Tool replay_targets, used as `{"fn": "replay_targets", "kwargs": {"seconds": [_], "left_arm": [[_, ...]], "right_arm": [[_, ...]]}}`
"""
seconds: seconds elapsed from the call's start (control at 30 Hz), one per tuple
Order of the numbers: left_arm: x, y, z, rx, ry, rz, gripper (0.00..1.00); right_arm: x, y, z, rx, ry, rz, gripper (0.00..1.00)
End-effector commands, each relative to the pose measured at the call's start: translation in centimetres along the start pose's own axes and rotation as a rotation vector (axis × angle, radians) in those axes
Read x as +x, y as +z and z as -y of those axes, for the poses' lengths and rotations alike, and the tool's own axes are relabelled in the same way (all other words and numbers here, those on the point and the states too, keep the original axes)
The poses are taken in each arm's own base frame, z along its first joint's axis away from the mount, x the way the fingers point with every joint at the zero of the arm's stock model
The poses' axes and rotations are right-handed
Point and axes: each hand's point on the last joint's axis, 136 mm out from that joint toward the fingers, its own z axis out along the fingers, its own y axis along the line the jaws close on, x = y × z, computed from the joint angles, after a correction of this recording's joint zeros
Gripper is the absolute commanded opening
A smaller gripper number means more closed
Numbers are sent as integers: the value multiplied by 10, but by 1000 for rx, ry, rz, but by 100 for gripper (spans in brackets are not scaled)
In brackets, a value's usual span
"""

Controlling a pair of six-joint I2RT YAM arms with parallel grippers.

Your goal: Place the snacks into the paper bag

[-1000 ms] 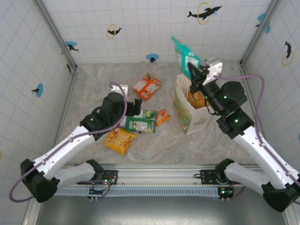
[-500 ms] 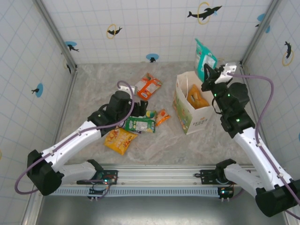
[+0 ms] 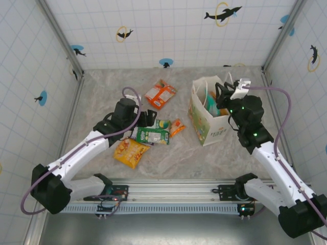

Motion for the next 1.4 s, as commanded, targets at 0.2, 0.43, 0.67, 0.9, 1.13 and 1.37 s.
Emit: {"fn": "replay_targets", "kwargs": {"seconds": [0.2, 0.43, 0.67, 0.9, 1.13, 1.37], "left_arm": [[1, -16, -33, 72, -188, -44, 81], [25, -19, -62, 104, -317, -92, 78], [55, -14, -81, 141, -431, -149, 77], [48, 7, -81, 202, -346, -154, 70], [42, 33, -93, 187, -277, -194, 67], [44, 60, -95, 246, -272, -234, 66]], "right_arm": [[-22, -32, -47, -228, -26, -87, 43], [16, -67, -85, -506, 91, -186, 41], [49, -76, -74, -481, 124, -222, 42], [61, -74, -71, -477, 125, -246, 42], [58, -78, -74, -493, 96, -243, 42], [57, -82, -71, -475, 87, -226, 42]]}}
